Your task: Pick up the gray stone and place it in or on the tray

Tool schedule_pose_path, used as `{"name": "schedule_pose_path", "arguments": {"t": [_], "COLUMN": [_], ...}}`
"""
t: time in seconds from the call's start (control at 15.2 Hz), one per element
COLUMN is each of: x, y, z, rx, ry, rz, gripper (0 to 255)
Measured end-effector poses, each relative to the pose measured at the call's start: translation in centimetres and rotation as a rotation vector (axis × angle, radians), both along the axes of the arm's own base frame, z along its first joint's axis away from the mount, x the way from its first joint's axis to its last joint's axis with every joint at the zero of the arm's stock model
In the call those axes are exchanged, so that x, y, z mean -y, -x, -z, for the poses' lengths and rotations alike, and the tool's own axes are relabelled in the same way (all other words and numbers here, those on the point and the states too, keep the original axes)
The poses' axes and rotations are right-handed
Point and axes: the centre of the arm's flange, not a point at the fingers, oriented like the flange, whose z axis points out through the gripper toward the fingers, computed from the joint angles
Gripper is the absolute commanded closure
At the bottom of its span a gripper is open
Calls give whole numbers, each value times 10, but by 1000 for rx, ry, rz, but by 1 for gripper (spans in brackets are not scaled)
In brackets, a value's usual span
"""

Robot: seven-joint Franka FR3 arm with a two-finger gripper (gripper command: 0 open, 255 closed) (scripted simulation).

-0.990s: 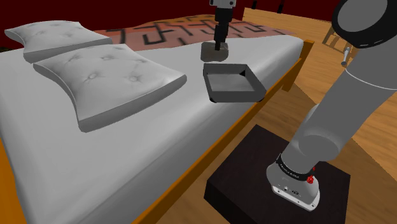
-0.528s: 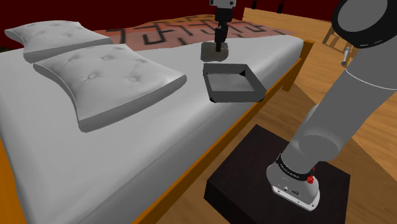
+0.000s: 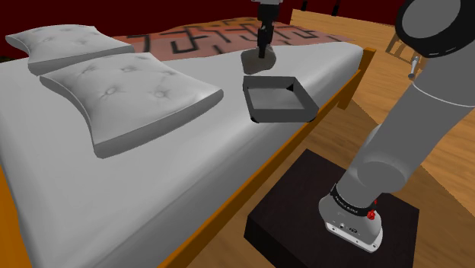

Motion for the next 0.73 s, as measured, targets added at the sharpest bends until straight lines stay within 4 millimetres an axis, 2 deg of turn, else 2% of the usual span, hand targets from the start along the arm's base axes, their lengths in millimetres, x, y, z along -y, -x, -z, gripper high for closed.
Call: {"name": "schedule_pose_path", "arguments": {"t": [0.73], "x": [0], "y": [0], "z": [-58], "rx": [0], "ry": [0], "rz": [0], "gripper": [255]}}
